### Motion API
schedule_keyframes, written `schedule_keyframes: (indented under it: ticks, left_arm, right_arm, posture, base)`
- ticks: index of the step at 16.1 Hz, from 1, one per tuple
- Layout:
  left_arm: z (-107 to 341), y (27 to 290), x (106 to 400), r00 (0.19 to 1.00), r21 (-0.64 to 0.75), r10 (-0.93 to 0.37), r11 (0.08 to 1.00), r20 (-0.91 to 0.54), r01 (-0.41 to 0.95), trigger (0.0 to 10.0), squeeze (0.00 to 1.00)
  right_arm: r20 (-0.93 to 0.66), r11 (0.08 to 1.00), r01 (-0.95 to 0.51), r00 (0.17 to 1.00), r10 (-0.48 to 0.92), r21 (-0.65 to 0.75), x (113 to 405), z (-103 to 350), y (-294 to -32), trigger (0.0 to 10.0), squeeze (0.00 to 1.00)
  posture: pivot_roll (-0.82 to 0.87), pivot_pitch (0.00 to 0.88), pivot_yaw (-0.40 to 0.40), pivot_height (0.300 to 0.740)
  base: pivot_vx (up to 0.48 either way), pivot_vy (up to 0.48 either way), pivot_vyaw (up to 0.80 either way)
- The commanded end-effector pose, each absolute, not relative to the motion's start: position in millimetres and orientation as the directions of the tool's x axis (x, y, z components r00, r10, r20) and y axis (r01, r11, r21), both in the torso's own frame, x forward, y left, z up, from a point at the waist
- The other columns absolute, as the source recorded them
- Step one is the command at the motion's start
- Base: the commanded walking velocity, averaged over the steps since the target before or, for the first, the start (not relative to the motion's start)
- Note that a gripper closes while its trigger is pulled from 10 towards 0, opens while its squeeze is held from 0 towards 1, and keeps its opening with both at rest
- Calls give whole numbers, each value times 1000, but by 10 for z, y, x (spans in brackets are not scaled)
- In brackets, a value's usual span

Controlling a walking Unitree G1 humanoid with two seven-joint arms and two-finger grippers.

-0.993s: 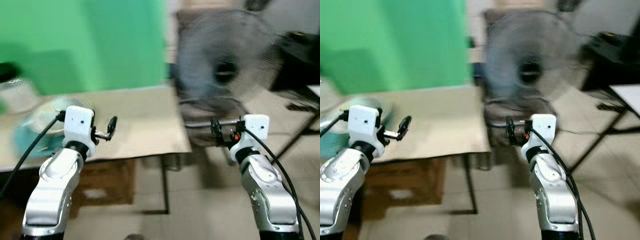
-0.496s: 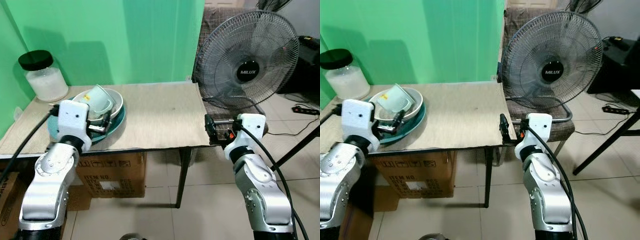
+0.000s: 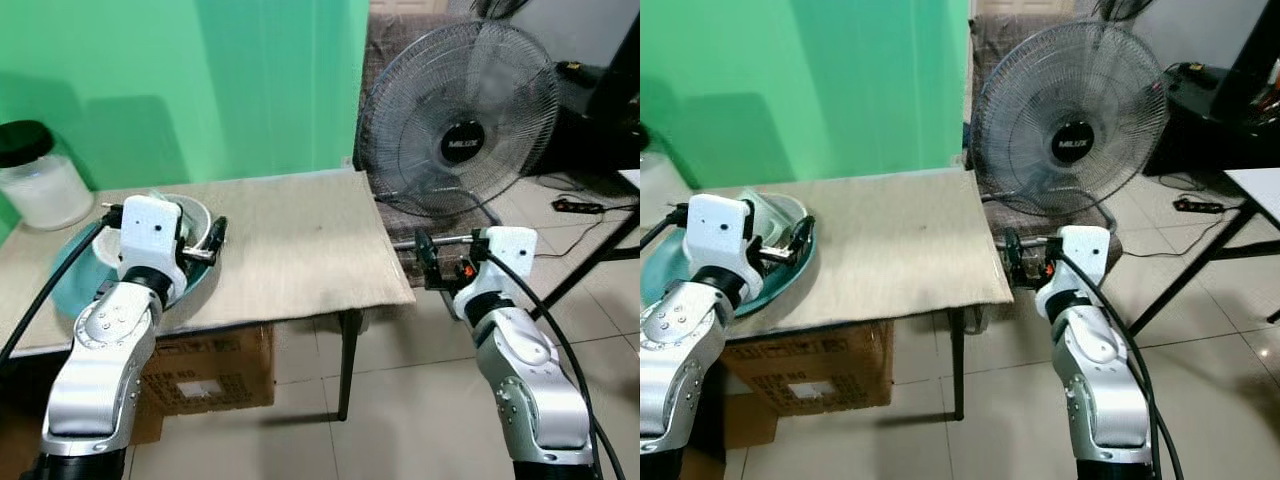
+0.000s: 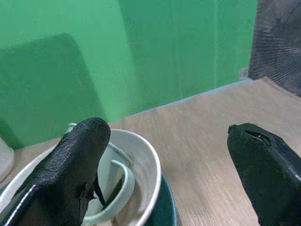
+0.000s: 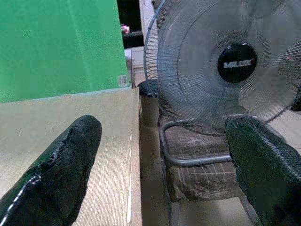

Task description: Setting the table

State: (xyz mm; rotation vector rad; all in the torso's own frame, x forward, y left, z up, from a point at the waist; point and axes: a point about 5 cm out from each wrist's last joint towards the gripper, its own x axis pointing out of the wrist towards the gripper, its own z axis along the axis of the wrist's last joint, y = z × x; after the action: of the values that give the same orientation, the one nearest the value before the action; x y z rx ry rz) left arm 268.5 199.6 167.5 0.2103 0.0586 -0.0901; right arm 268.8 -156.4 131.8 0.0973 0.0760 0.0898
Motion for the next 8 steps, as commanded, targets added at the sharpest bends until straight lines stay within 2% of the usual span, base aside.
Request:
schedule_keyframes:
  ticks: [1, 5, 8]
  left_arm:
    - [1672, 2004, 2704, 993, 205, -86, 974, -77, 100, 10000, 549]
    - [1707, 1976, 2711, 992, 223, -109, 967, -69, 122, 10000, 545]
    - [1718, 1951, 2722, 989, 240, -129, 960, -69, 142, 10000, 545]
  right_arm:
    - [-73, 992, -87, 993, 94, 95, 2712, 1338, -1565, 10000, 1000]
    - [-68, 992, -90, 993, 97, 93, 2724, 1349, -1565, 10000, 1000]
    - [-62, 992, -82, 994, 88, 98, 2739, 1373, -1632, 10000, 1000]
  posture:
    - [141, 0, 23, 740]
    - [144, 0, 22, 740]
    - [140, 0, 26, 740]
  base:
    - [304, 0, 800]
    - [304, 0, 800]
    - [295, 0, 0]
